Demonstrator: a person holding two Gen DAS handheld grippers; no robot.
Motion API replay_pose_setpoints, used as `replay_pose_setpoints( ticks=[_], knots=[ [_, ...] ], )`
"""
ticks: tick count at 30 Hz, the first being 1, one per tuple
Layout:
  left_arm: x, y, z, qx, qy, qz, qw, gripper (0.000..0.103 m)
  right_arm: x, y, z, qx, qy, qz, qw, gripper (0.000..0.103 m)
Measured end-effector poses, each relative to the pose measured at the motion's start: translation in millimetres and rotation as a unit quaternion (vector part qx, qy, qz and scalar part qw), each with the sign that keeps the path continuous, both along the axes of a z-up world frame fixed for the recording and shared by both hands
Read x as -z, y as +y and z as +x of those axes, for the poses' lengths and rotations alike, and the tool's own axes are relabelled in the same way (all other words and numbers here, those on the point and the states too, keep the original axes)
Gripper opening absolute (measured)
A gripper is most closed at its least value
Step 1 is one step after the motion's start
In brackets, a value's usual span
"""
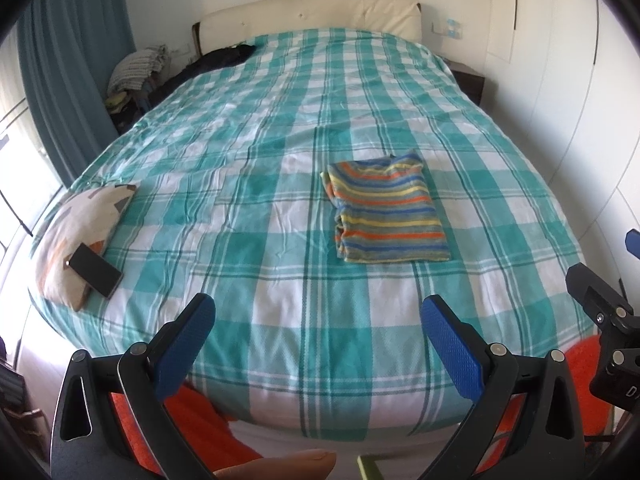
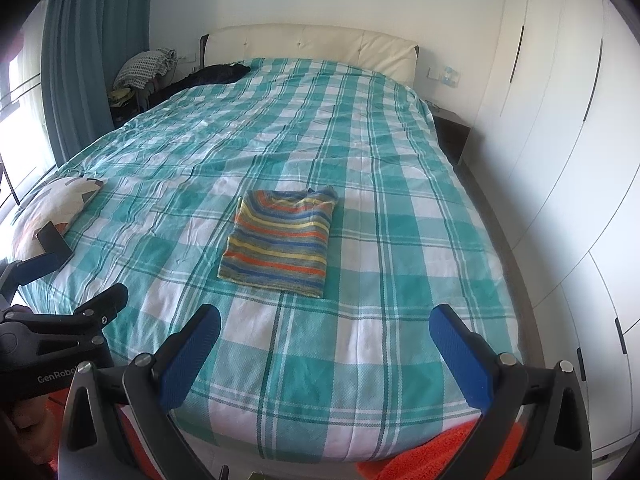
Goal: Fold small clothes
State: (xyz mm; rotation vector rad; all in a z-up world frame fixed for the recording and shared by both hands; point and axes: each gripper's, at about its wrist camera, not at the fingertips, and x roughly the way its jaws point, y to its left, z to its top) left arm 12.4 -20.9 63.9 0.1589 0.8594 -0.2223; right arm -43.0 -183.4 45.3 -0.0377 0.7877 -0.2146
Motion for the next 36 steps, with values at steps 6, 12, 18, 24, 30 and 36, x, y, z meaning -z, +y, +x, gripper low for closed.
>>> replay_pose_setpoints(
  ticks=[6,12,18,24,30,36],
  knots=[
    [0,0,0,0.000,0.001,0.000,1.0000,0.103,2,-4,2,0.005,0.003,0.001,1.000,0.103],
    [0,-3,1,0.001,0.002,0.001,1.0000,0.103,2,-4,2,0.005,0.003,0.002,1.000,0.103],
    [0,-5,1,0.002,0.005,-0.002,1.0000,0.103,0,-5,1,-0.003,0.008,0.023,1.000,0.103],
    [-9,-6,-2,0.003,-0.007,-0.004,1.0000,0.103,-10,-4,0,-0.028,0.011,0.049,0.998,0.103],
    [-16,-5,-4,-0.001,-0.016,-0.002,0.9999,0.103,-16,-4,-1,-0.029,0.011,0.062,0.998,0.103],
    [-19,-4,-2,-0.004,-0.016,0.003,0.9999,0.103,-13,0,3,-0.037,0.019,0.062,0.997,0.103]
  ],
)
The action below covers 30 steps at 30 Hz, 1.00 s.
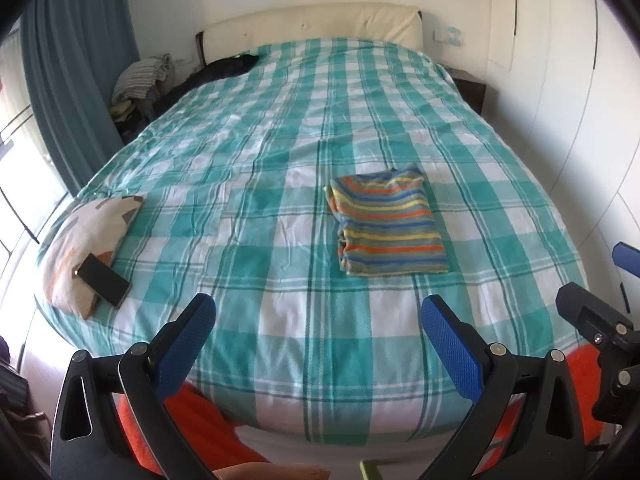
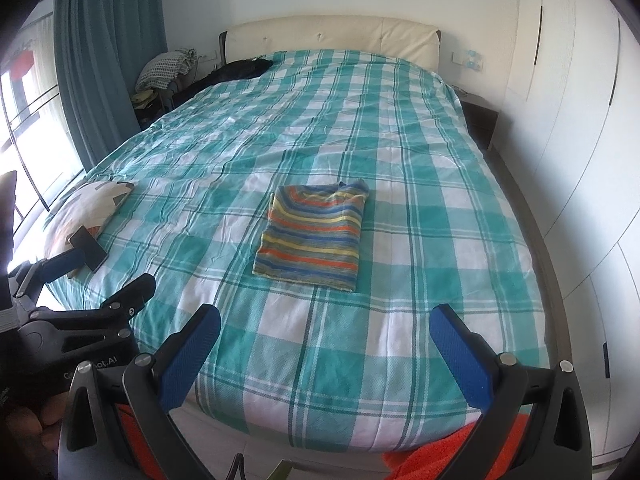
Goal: Fold small clothes
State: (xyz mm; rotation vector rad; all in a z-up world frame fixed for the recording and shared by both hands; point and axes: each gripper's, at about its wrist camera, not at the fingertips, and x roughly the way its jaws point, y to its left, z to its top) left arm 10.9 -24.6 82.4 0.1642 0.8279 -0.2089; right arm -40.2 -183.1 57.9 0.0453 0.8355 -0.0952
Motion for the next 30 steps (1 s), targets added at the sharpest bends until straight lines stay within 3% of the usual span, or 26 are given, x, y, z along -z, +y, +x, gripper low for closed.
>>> replay_pose_setpoints(
  ticks=[16,30],
  knots=[
    [-4,-1,0,-0.001,-0.003,0.000,1.0000,0.103,-10,-2,-6,0.006,-0.007,0.009,1.000,0.103],
    [-6,1,-1,-0.007,-0.006,0.001,1.0000,0.103,-1,1,-3,0.002,0.004,0.007,1.000,0.103]
  ],
)
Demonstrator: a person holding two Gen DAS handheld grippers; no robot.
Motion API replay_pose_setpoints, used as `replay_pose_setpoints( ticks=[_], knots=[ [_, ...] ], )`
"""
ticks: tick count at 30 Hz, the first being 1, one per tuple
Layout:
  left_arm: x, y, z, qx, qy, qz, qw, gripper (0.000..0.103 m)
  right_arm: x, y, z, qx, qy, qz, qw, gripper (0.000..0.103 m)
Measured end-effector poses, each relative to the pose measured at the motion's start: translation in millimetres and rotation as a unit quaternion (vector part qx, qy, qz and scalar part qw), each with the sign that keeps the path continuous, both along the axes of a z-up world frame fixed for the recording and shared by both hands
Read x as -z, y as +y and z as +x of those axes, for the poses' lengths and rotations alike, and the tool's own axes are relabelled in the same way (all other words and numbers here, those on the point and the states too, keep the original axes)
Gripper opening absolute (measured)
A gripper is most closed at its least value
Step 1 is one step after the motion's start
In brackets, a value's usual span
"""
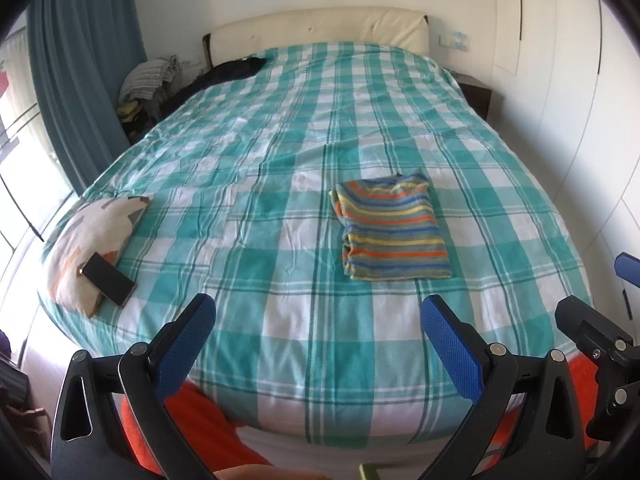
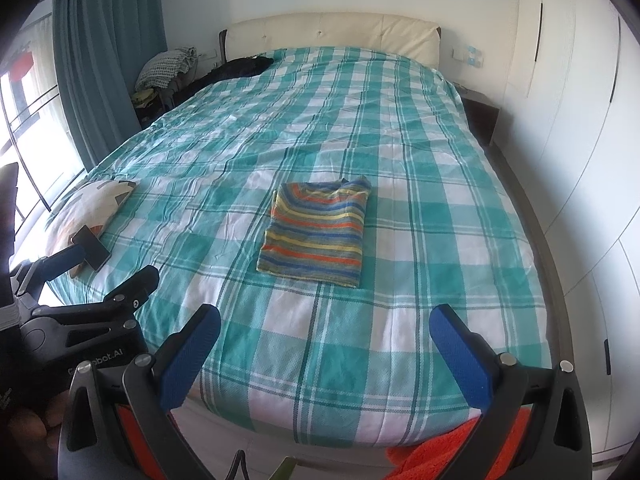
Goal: Fold small clothes
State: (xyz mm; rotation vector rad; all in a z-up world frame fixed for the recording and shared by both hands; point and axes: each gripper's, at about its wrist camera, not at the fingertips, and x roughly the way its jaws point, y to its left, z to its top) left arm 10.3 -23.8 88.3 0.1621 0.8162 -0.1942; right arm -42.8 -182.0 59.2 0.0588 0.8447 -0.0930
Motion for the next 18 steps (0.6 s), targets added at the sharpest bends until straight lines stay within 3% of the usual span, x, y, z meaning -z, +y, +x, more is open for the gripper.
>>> replay_pose_setpoints(
  ticks=[18],
  knots=[
    [1.8,4.7,-3.0,-0.020,-0.012,-0.009,0.9997,0.102,4.1,-3.8,0.1,0.000,0.002,-0.006,1.000,0.103]
  ],
)
